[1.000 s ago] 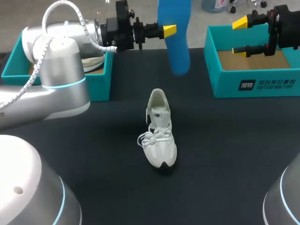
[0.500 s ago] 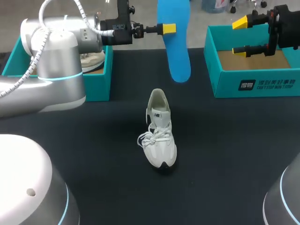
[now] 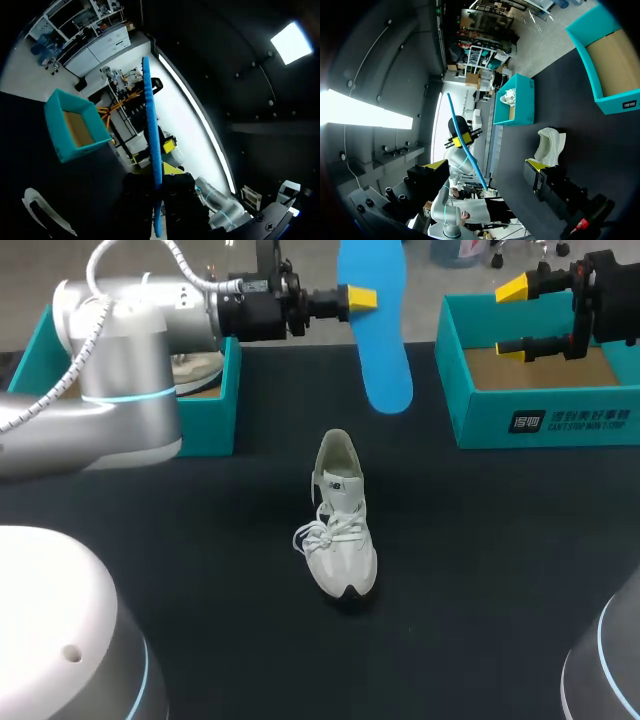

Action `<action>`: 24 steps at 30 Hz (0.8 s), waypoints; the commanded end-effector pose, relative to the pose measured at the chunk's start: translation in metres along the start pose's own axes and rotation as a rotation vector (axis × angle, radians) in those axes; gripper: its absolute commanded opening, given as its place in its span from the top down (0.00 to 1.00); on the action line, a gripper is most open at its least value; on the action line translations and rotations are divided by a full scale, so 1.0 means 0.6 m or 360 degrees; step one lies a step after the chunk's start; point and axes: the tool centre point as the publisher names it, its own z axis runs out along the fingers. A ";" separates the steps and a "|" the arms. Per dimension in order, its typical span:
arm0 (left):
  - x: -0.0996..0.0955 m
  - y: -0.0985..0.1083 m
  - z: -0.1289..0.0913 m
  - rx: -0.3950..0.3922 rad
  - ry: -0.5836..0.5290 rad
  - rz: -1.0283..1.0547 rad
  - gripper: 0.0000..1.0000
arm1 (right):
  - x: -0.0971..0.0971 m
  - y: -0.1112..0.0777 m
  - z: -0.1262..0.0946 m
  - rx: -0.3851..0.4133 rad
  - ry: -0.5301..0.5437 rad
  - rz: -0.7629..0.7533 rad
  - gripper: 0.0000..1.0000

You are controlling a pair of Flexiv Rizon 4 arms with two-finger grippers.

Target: Take the shoe out of the shoebox, open the shoe tongue, remove and reinsert the insole, then place the shoe into the shoebox

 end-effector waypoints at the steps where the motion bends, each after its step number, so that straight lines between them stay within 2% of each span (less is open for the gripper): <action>1: -0.021 0.006 0.010 -0.0041 0.0085 -0.0240 1.00 | 0.001 -0.001 0.001 -0.0003 -0.0005 0.0002 0.00; 11: -0.042 0.027 0.017 -0.0124 0.0185 -0.0495 1.00 | 0.001 -0.001 0.001 -0.0003 -0.0005 0.0002 0.00; 23: -0.068 0.043 0.020 -0.0093 0.0209 -0.0561 1.00 | 0.001 -0.001 0.001 -0.0003 -0.0005 0.0002 0.00; 24: -0.068 0.042 0.020 -0.0091 0.0207 -0.0563 1.00 | 0.005 -0.003 0.004 -0.0022 -0.0097 -0.0008 0.00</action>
